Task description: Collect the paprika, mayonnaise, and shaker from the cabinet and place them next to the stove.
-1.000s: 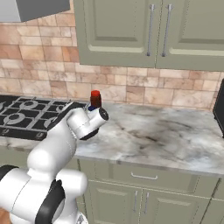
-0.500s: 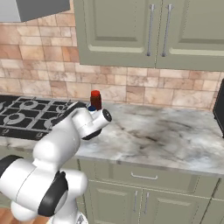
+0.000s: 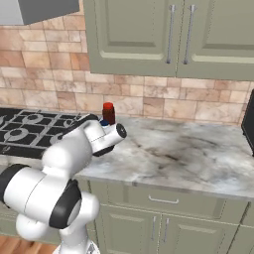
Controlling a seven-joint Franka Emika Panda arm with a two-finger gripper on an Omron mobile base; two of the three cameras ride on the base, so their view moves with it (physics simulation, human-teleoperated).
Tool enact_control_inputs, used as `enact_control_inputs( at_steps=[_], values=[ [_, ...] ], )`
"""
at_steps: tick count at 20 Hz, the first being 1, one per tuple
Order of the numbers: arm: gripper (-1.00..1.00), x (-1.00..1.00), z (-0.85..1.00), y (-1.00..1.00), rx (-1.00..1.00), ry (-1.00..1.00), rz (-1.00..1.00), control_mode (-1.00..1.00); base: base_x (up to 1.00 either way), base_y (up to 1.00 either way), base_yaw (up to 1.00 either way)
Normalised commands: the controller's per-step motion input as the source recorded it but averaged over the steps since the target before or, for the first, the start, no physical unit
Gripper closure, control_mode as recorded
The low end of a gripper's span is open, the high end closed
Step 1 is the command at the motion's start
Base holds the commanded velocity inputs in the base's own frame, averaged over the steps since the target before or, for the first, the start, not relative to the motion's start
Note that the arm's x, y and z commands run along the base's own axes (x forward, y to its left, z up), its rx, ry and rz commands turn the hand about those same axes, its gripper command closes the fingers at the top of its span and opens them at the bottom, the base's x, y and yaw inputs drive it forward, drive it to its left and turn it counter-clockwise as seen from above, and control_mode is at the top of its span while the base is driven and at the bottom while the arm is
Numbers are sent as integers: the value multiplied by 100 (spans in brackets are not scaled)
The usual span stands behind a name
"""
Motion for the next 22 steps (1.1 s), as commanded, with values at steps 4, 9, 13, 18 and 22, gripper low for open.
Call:
enact_control_inputs(
  at_steps=[4,9,13,18,22],
  values=[
    [100,24,-14,0,0,-1,0,-100,0,0,0],
    [100,23,-20,0,0,0,0,-100,0,0,0],
    [100,24,-24,0,0,1,0,-100,0,0,0],
    [100,25,-24,0,2,0,0,-100,0,0,0],
    [100,23,-27,0,1,0,0,-100,0,0,0]
  ],
)
